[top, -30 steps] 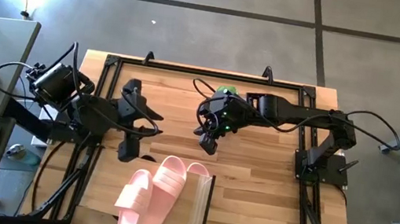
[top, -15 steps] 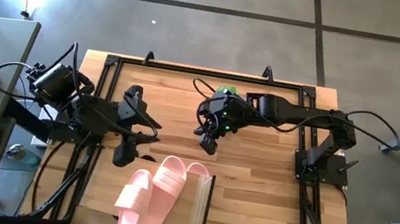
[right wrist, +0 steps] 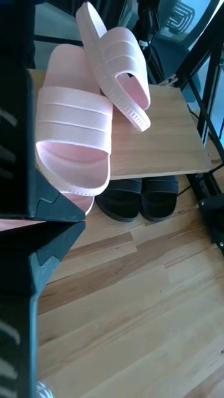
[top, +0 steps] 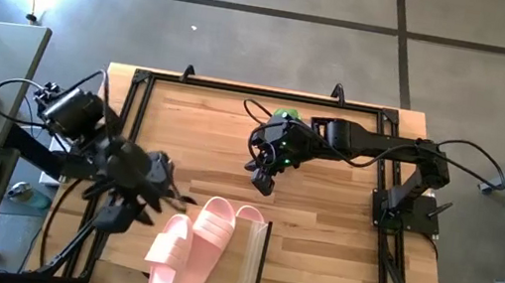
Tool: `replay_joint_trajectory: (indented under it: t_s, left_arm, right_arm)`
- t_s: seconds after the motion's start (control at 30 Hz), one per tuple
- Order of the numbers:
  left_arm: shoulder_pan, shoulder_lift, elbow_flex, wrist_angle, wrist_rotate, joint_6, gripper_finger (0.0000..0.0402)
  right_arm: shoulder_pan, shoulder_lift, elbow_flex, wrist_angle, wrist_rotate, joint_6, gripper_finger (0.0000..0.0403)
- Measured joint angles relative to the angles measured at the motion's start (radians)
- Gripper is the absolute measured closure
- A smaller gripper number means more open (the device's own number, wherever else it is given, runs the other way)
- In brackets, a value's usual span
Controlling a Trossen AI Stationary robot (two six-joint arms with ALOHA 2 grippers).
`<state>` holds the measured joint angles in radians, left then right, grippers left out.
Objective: Pick and place slides into the shelf
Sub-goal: Adjust the pink slides on the shelf
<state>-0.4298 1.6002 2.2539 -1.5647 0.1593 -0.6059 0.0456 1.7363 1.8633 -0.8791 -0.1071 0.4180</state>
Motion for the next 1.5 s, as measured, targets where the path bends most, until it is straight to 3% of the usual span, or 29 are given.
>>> replay_joint_trajectory:
  t_s: [0.17,0.43,0.9,1.5]
  left_arm:
    - [-0.115,0.016,0.000,-0.007,-0.055,-0.044,0.0252]
    - [-0.291,0.074,0.002,-0.006,-0.370,-0.166,0.0252]
    - [-0.464,0.221,0.001,-0.006,-0.443,-0.293,0.0252]
    - [-0.466,0.362,0.002,-0.006,-0.632,-0.424,0.0252]
  right_arm:
    - [0.000,0.000,0.000,0.006,0.000,0.000,0.0402]
    - [0.000,0.000,0.000,0.007,0.000,0.000,0.0402]
    - [0.000,0.000,0.000,0.007,0.000,0.000,0.0402]
    - [0.000,0.000,0.000,0.007,0.000,0.000,0.0402]
